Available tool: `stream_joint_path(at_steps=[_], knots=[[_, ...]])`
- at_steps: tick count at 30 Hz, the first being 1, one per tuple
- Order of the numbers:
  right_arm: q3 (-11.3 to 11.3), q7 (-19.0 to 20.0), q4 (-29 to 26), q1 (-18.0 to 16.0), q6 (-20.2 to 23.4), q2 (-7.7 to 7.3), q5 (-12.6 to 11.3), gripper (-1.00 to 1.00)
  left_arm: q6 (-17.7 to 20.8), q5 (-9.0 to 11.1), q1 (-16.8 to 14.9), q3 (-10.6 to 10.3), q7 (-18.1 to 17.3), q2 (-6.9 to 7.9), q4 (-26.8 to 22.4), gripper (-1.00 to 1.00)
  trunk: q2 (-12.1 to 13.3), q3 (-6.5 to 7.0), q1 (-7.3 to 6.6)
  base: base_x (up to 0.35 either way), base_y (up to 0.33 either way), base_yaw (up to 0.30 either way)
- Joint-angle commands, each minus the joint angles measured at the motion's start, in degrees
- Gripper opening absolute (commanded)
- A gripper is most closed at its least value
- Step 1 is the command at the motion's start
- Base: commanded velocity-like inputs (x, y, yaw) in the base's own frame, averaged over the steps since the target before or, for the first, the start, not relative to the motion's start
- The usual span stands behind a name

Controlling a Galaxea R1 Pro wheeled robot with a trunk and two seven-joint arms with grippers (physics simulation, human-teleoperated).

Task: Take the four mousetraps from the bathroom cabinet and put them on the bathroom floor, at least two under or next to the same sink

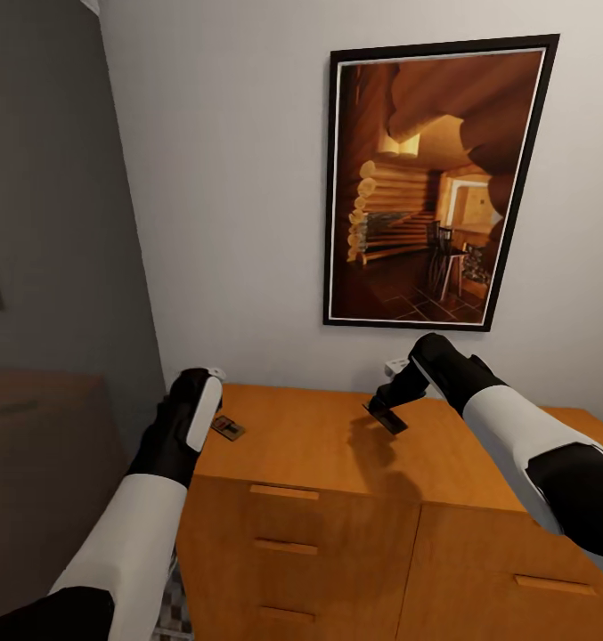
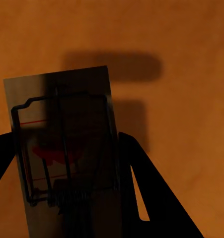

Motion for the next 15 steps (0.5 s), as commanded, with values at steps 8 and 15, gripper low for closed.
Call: stream_joint_path(at_steps=[8, 15], knots=[[0.3, 0.4, -0.1, 0.0, 0.1, -0.12, 0.5, -1.00, 0.0, 0.4, 0.0, -0.1, 0.5, -0.04, -0.1, 1.00, 0.0, -0.07, 0.00, 0.000, -0.037, 0.000], [0.3, 0.4, -0.1, 0.0, 0.1, -0.13, 0.6, -1.00, 0.0, 0.5, 0.0, -0.1, 0.5, -0.04, -0.1, 1.00, 0.0, -0.07, 0.00, 0.000, -0.248, 0.000]])
